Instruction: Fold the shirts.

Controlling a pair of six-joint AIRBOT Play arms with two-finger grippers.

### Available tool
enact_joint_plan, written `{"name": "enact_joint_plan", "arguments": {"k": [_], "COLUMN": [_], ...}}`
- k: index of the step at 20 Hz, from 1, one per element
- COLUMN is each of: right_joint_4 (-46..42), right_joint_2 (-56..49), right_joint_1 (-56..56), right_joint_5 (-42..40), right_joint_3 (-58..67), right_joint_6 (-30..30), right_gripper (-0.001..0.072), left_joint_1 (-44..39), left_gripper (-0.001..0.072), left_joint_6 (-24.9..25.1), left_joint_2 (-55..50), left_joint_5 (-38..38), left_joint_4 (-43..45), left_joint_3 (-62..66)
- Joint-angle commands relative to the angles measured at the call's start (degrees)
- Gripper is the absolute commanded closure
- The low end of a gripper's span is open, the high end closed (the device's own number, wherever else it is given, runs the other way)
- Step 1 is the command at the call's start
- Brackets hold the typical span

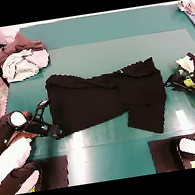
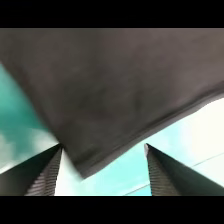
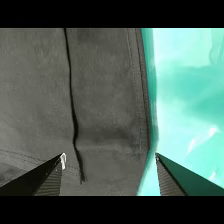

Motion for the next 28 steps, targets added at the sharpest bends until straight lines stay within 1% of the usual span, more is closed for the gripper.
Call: {"name": "enact_joint_plan", "arguments": {"k": [1, 2, 3, 5, 6, 7, 10, 13, 15, 16, 17, 18, 19, 20, 21, 22, 24, 25, 26, 28], "right_joint_4": [-0.39, -0.44, -0.5, -1.79, -3.56, -4.98, -4.83, -4.17, -4.94, -4.79, -4.28, -3.13, -1.22, 0.79, 3.19, 5.16, 6.23, 6.05, 5.92, 5.11], "right_joint_2": [0.09, 0.09, 0.09, 0.09, 0.0, -0.42, -3.15, -5.46, -5.44, -5.44, -5.44, -5.44, -5.44, -5.44, -5.44, -5.44, -5.18, -4.59, -3.69, -0.55], "right_joint_1": [-0.02, -0.02, -0.02, -0.02, -0.02, -0.02, -0.02, 1.36, 1.77, 1.77, 1.79, 1.81, 1.81, 1.84, 1.9, 2.34, 4.48, 5.95, 7.17, 8.37], "right_joint_5": [0.11, -0.22, -0.46, -0.9, -0.96, -0.63, 0.28, 1.66, -0.17, -1.6, -2.78, -3.43, -4.2, -5.01, -5.86, -6.75, -8.15, -8.31, -8.15, -6.91], "right_joint_3": [-0.24, -0.24, -0.24, -0.24, -0.24, -0.24, -0.24, -0.46, -1.79, -2.67, -3.56, -4.5, -5.49, -6.32, -7.04, -7.5, -7.3, -6.82, -5.81, -2.16], "right_joint_6": [-0.13, -0.13, -0.15, -0.15, -0.15, -0.15, -0.15, -0.22, -0.22, -0.13, -0.11, -0.11, -0.13, -0.13, -0.2, -0.17, -0.15, -0.17, -0.17, -0.11], "right_gripper": [0.0091, 0.0091, 0.0091, 0.0091, 0.0091, 0.0091, 0.0091, 0.0092, 0.0095, 0.0136, 0.0228, 0.0282, 0.0351, 0.0391, 0.0408, 0.041, 0.0563, 0.0661, 0.0693, 0.0697], "left_joint_1": [-0.02, -0.02, -0.02, -0.02, -0.02, -0.02, -0.02, -0.02, -0.02, -0.02, -0.02, -0.02, -0.02, -0.02, -0.02, -0.02, -0.02, -0.02, -0.02, -0.02], "left_gripper": [0.0171, 0.0301, 0.0355, 0.0538, 0.0646, 0.0675, 0.0676, 0.0676, 0.0676, 0.0676, 0.0675, 0.0676, 0.0676, 0.0676, 0.0676, 0.0676, 0.0676, 0.0676, 0.0676, 0.0676], "left_joint_6": [1.25, 1.25, 1.16, 1.14, 1.11, 0.94, -2.08, -2.49, -2.49, -2.51, -2.51, -2.51, -2.51, -2.51, -2.54, -2.54, -2.54, -2.58, -3.26, -4.15], "left_joint_2": [-0.55, -0.55, -0.55, -0.55, -0.55, -0.55, -0.55, -0.55, -0.55, -0.52, -0.55, -0.55, -0.55, -0.55, -0.55, -0.55, -0.55, -0.55, -0.55, -0.55], "left_joint_5": [4.39, 5.79, 7.06, 8.22, 8.2, 7.63, 4.35, 2.14, 1.9, 1.73, 1.55, 1.46, 1.51, 1.64, 1.86, 1.92, 1.88, 1.86, 1.86, 1.53], "left_joint_4": [-4.48, -5.7, -6.19, -5.81, -5.53, -4.87, -1.11, -0.48, -0.48, -0.5, -0.5, -0.5, -0.52, -0.52, -0.7, -0.81, -1.11, -1.4, -1.4, -1.73], "left_joint_3": [-1.14, -1.11, -0.98, 0.39, 1.7, 3.23, 9.11, 13.75, 14.91, 15.04, 15.06, 15.06, 15.08, 15.06, 15.08, 15.08, 15.08, 15.08, 15.1, 15.87]}}
